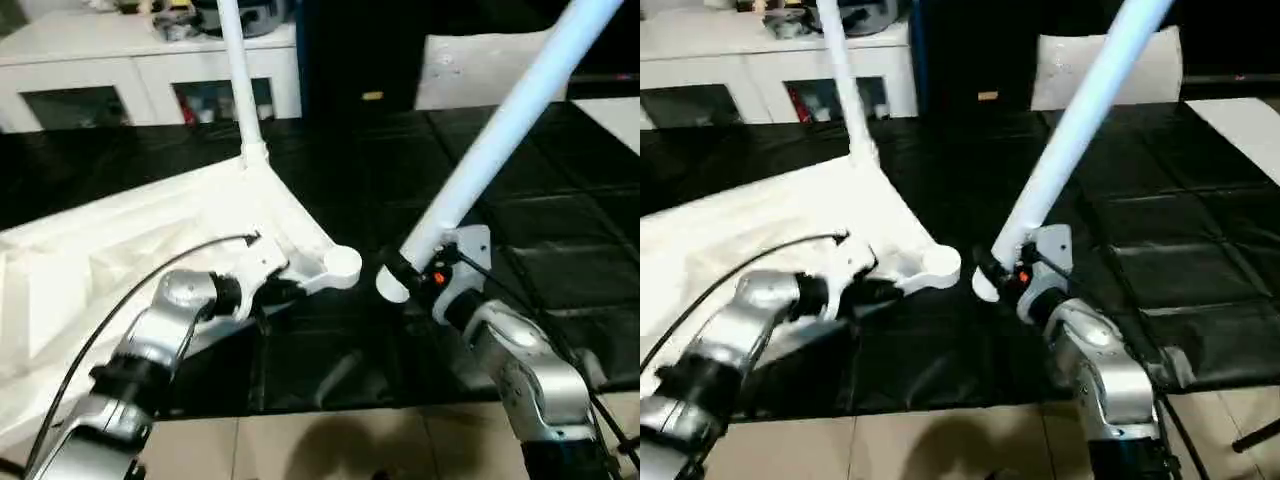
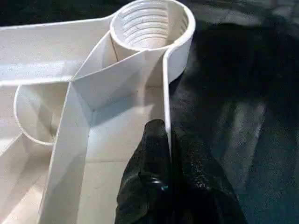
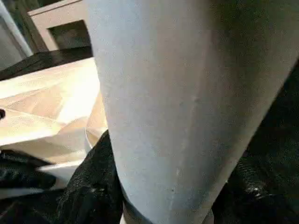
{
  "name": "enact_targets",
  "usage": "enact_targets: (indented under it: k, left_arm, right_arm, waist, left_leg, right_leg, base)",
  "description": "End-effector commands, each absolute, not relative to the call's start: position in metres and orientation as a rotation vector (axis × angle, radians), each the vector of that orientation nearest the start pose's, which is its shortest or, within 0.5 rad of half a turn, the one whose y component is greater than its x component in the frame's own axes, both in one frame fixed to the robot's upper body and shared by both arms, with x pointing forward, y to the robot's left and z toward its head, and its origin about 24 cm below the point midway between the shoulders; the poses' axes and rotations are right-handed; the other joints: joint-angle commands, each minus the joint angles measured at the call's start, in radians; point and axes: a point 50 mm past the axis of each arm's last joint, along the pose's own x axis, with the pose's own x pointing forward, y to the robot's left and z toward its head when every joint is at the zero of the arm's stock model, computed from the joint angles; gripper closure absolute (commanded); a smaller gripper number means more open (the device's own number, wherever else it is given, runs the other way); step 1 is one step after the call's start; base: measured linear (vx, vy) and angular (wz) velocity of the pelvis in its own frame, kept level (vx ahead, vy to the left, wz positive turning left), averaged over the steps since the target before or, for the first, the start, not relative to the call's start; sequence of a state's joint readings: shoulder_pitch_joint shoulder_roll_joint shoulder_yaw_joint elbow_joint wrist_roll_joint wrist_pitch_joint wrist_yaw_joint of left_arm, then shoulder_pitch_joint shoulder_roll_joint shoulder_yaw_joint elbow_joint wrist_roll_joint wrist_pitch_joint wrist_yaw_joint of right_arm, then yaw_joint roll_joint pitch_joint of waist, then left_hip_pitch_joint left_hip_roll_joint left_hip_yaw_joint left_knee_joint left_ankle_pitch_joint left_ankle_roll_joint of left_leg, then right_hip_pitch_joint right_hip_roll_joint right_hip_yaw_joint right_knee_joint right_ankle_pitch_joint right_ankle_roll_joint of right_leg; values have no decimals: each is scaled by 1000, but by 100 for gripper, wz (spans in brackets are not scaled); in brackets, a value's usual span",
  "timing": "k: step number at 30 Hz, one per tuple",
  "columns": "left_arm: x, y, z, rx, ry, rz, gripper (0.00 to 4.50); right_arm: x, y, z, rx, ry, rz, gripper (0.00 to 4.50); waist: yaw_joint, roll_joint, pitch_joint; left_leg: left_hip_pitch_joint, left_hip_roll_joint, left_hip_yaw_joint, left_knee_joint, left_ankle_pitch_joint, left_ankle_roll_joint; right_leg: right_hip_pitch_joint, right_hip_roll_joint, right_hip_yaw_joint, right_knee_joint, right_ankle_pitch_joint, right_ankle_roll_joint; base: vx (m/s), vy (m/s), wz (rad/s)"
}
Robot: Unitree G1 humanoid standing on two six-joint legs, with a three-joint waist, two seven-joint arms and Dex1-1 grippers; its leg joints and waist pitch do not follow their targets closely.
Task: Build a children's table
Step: Insert table leg to table base
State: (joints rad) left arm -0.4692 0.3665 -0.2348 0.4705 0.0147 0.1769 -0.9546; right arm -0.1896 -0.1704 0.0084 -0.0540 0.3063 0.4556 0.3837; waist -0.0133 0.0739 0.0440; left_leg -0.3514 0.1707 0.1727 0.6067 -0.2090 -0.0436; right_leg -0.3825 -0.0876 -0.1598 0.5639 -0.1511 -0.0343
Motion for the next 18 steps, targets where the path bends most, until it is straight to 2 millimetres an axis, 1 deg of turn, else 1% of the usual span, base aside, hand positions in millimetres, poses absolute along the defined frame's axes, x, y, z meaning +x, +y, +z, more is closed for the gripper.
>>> enact_targets:
  k: [1,2,5,6,7,8,9,10,11,12,14,15,18]
  left_arm:
    - [297,140,35,396,428,-1155,450]
    - [294,141,36,417,427,-1177,450]
    - [290,144,36,477,420,-1234,450]
    - [290,144,36,477,420,-1234,450]
    - [288,146,37,483,402,-1263,450]
    - [287,147,39,468,384,-1272,450]
    - [287,147,40,461,378,-1272,450]
    - [286,147,40,458,380,-1284,450]
    - [285,148,41,459,384,-1298,450]
    - [285,148,41,460,387,-1304,450]
    - [281,149,41,450,397,-1327,450]
    - [281,149,40,453,399,-1329,450]
    - [281,148,37,500,388,-1324,450]
  right_arm:
    - [283,-135,71,142,184,533,259]
    - [283,-133,72,140,185,544,259]
    - [282,-132,73,134,188,571,259]
    - [282,-132,73,134,188,571,259]
    - [282,-132,71,130,193,582,259]
    - [282,-132,70,128,196,583,259]
    - [282,-132,70,127,196,583,259]
    - [281,-131,70,135,197,585,259]
    - [281,-131,71,145,196,594,259]
    - [281,-130,71,149,194,600,259]
    - [279,-126,74,164,182,654,259]
    - [278,-123,76,169,175,681,259]
    - [276,-115,80,150,158,765,259]
  waist:
    - [9,-9,-54]
    - [13,-7,-57]
    - [31,-6,-60]
    - [34,-13,-60]
    - [41,-9,-60]
    - [48,-12,-60]
    - [51,-10,-59]
    - [52,-15,-59]
    - [55,-12,-58]
    - [56,-14,-58]
    - [57,-14,-57]
    - [57,-12,-56]
    - [56,-11,-56]
  left_leg:
    - [-1,56,-39,-78,-285,54]
    - [-2,60,-39,-80,-269,54]
    - [1,63,-35,-82,-232,55]
    - [-1,62,-34,-82,-225,58]
    - [-1,62,-33,-83,-214,58]
    - [0,64,-32,-83,-207,56]
    - [1,65,-31,-84,-209,50]
    - [2,67,-31,-86,-214,47]
    - [4,66,-30,-86,-221,42]
    - [4,66,-30,-86,-221,41]
    - [3,67,-31,-87,-231,38]
    - [3,67,-32,-88,-232,37]
    - [3,66,-31,-88,-233,38]
  right_leg:
    - [40,-88,62,-97,-519,-31]
    - [42,-89,65,-93,-488,-39]
    - [42,-88,72,-83,-414,-64]
    - [42,-88,73,-83,-404,-68]
    - [44,-89,74,-79,-393,-74]
    - [43,-90,75,-78,-390,-74]
    - [43,-91,76,-77,-390,-77]
    - [43,-90,76,-78,-396,-76]
    - [41,-91,77,-78,-403,-77]
    - [41,-91,77,-78,-404,-76]
    - [43,-93,78,-77,-413,-73]
    - [42,-92,78,-77,-413,-73]
    - [43,-91,78,-78,-409,-72]
  base:
    - [0,0,0]
    - [0,0,0]
    - [0,0,0]
    - [0,0,0]
    - [0,0,0]
    - [0,0,0]
    - [0,0,0]
    - [0,0,0]
    - [0,0,0]
    - [0,0,0]
    - [0,0,0]
    - [0,0,0]
    - [0,0,0]
